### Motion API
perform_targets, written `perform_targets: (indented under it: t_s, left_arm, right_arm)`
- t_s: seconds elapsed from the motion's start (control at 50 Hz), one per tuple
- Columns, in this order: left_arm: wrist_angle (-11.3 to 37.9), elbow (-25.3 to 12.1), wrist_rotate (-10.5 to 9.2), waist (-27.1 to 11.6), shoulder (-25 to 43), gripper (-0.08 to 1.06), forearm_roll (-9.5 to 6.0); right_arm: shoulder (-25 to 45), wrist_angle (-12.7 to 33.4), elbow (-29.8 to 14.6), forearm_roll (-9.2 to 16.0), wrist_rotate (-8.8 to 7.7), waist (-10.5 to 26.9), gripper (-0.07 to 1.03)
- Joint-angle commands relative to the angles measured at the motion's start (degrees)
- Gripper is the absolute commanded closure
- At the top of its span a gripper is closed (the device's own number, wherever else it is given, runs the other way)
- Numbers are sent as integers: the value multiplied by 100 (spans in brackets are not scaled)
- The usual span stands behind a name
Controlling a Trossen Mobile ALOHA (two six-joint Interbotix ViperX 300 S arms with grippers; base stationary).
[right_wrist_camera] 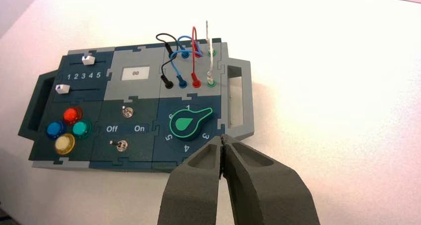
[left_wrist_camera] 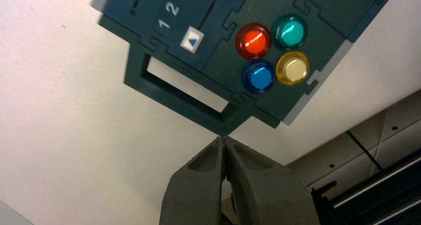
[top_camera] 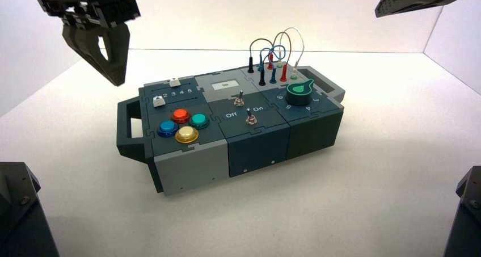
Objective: Move the bottom slider to position 1.
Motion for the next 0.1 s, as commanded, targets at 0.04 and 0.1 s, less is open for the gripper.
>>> perform_targets:
  t_s: [0.04,0.1]
  left_arm:
    - [44,-79,-18,158,-185,101,26]
    - [53,-79,-9,176,-220,101,35]
  right_arm:
    - [18,-18,-211,18,0,26,99]
    - [18,-18,-202,26,-9,26,99]
